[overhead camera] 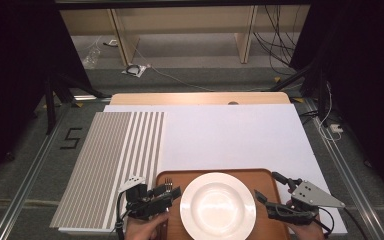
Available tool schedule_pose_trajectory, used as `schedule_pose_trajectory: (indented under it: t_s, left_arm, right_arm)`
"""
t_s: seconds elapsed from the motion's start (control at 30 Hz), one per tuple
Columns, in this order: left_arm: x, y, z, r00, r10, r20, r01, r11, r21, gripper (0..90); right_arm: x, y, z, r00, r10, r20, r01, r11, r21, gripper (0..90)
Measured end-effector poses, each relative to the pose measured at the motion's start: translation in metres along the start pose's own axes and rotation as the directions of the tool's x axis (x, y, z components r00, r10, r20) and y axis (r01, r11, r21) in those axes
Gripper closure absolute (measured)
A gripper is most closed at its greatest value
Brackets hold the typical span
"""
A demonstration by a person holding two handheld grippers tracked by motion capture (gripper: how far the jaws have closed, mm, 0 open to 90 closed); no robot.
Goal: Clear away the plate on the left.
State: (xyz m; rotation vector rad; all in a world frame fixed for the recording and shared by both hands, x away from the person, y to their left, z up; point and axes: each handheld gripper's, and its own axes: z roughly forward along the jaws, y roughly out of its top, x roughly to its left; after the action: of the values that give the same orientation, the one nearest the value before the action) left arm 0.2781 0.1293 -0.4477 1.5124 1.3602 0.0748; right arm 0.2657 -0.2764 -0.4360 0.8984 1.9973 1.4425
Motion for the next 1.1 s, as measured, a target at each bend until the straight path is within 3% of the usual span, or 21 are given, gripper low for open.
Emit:
schedule_pose_trajectory:
  t_s: [0.17,0.3,0.47,0.8,1.07,1.1]
  left_arm:
    - [-0.001,0.003,-0.002,0.9987,0.051,0.003,-0.051,0.9986,-0.015,29.6]
    - [-0.003,0.005,-0.004,0.9937,0.111,0.014,-0.111,0.9934,-0.031,28.3]
    - [-0.004,0.007,-0.005,0.9875,0.155,0.028,-0.154,0.9868,-0.051,27.4]
    - [-0.004,0.01,-0.012,0.9659,0.259,-0.007,-0.258,0.9611,-0.098,25.9]
    - [-0.001,0.013,-0.018,0.9566,0.291,0.015,-0.286,0.9465,-0.15,23.1]
    - [-0.001,0.014,-0.019,0.9527,0.304,0.01,-0.298,0.9414,-0.157,22.8]
  right_arm:
    - [0.001,0.0,0.0,1.0,-0.001,-0.002,0.001,1.0,0.001,21.1]
    - [0.001,0.0,0.0,1.0,-0.002,-0.004,0.002,1.0,0.002,21.1]
    - [0.0,0.0,0.0,1.0,0.001,-0.005,-0.001,1.0,0.0,21.1]
    - [0.0,0.0,0.0,1.0,0.001,-0.005,-0.001,1.0,0.002,21.1]
    - [0.0,0.0,0.0,1.0,0.006,-0.007,-0.006,1.0,0.0,21.1]
    - [0.0,0.0,0.0,0.9999,0.009,-0.009,-0.009,1.0,-0.001,21.1]
